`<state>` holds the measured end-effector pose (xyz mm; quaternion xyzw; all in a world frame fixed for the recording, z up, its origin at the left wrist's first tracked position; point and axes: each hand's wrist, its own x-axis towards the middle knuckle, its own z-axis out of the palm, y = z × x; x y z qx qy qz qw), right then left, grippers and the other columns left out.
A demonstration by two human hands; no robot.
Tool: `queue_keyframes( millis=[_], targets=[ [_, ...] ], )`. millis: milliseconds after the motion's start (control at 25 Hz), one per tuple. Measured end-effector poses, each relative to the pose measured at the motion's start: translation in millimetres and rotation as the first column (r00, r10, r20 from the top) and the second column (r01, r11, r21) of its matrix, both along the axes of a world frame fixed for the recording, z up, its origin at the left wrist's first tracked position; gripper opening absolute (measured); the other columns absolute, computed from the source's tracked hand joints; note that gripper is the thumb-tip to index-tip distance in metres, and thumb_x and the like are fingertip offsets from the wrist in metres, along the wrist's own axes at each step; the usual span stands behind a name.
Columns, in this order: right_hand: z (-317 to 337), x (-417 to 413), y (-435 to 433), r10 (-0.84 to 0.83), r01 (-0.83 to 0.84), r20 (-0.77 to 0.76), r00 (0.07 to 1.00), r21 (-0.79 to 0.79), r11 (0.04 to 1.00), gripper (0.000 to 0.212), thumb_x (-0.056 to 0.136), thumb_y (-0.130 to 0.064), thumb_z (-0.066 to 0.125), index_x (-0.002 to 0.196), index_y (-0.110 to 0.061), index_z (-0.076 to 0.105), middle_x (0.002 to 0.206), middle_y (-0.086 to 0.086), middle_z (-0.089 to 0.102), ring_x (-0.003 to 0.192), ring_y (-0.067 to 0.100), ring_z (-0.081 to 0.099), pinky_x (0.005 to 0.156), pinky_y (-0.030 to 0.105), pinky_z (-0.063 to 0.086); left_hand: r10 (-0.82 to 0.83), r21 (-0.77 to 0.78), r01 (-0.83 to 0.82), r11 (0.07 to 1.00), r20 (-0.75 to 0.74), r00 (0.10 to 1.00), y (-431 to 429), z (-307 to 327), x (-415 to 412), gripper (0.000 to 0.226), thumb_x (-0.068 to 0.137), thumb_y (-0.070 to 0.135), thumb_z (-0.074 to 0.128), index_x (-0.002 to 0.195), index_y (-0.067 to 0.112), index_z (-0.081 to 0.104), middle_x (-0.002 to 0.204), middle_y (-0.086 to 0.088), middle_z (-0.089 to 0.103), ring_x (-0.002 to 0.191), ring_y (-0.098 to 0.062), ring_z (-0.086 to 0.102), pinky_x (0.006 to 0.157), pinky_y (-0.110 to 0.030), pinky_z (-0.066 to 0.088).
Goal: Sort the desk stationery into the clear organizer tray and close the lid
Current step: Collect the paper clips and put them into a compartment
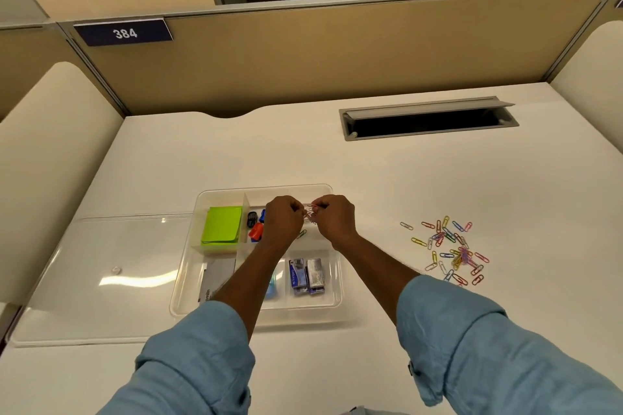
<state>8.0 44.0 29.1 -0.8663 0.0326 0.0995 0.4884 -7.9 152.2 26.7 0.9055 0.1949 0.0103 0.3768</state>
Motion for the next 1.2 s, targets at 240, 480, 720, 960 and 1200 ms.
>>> queue_keyframes(
  millis=[240,480,720,960,1200],
  targets=[
    [-6,5,2,0.101,-0.095,0.082,0.992,-0.068,0.993,0.027,0.085,0.006,0.052,0.106,0.001,0.069,0.106,0.015,0.070,0.099,0.024,0.066,0.073,0.015,0.044,0.035,0.016,-0.036,0.999,0.025,0.999,-2,5,0,0.015,0.085,0.000,0.057,0.090,-0.002,0.071,0.094,-0.017,0.072,0.091,-0.025,0.065,0.074,-0.023,0.041],
    [-5,5,0,0.130,-0.130,0.064,0.989,0.003,0.991,0.032,0.091,0.003,0.048,0.119,-0.002,0.063,0.119,0.012,0.066,0.111,0.021,0.060,0.080,0.009,0.036,0.087,0.063,-0.091,0.994,0.058,0.995,-6,9,-7,0.020,0.087,-0.001,0.051,0.092,-0.002,0.070,0.096,-0.017,0.071,0.085,-0.022,0.060,0.072,-0.023,0.035],
    [10,0,-28,-0.130,0.115,0.074,0.989,0.176,0.978,0.026,0.092,0.000,0.043,0.102,-0.002,0.066,0.103,0.012,0.069,0.097,0.023,0.063,0.082,0.027,0.048,0.046,0.080,-0.057,0.995,0.127,0.991,-27,17,-15,0.021,0.089,0.003,0.050,0.085,0.000,0.070,0.085,-0.016,0.069,0.076,-0.017,0.054,0.070,-0.024,0.034],
    [5,-10,-88,-0.237,0.223,0.066,0.969,0.175,0.959,0.018,0.091,0.000,0.050,0.103,-0.003,0.064,0.102,0.011,0.068,0.095,0.021,0.062,0.076,0.020,0.044,-0.075,0.075,0.063,0.995,0.163,0.984,-79,21,-11,0.018,0.090,0.008,0.054,0.097,0.002,0.069,0.102,-0.014,0.069,0.099,-0.025,0.060,0.083,-0.023,0.037],
    [-11,-8,-151,-0.163,0.174,0.091,0.982,-0.121,0.977,0.041,0.089,-0.012,0.061,0.128,-0.006,0.051,0.132,0.012,0.052,0.120,0.025,0.052,0.094,0.027,0.043,-0.320,0.146,0.301,0.942,0.123,0.939,-132,19,-7,0.029,0.085,0.013,0.064,0.113,0.006,0.063,0.115,-0.011,0.063,0.108,-0.025,0.057,0.094,-0.027,0.039]
  ],
)
